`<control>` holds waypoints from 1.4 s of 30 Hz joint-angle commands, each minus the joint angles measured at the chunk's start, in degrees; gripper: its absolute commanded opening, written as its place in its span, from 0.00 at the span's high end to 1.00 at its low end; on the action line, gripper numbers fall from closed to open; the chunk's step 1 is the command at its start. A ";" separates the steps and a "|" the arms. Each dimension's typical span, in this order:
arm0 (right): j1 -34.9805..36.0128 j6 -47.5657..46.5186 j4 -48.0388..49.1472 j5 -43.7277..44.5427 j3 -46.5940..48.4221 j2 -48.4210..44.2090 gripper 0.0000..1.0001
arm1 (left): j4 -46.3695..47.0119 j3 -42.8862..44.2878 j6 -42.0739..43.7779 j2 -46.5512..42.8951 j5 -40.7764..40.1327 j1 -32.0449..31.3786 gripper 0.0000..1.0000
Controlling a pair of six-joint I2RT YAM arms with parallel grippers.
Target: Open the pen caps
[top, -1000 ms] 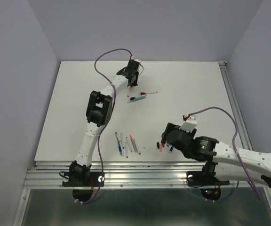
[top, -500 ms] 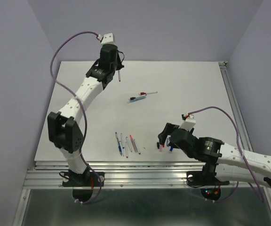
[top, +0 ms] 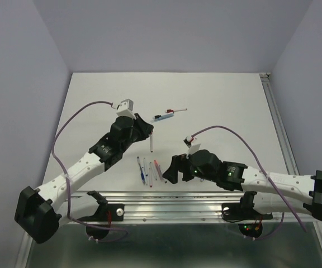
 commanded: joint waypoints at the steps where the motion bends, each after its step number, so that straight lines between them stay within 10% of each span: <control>1: 0.14 -5.68 16.36 -9.80 -1.08 1.79 0.00 | 4.71 -4.26 -8.37 -9.73 -0.62 -0.73 1.00; 23: 0.32 -2.78 27.02 2.24 9.91 15.15 0.17 | -3.20 -12.80 -27.46 -18.38 -13.63 -12.07 1.00; 34: 0.75 2.39 22.09 1.03 12.20 18.59 0.99 | -3.11 -11.48 -28.25 -15.40 -20.91 -14.62 1.00; 42: 7.16 7.06 25.09 -4.88 8.76 18.93 0.99 | 1.36 -5.69 -24.74 -6.35 -30.42 -12.08 1.00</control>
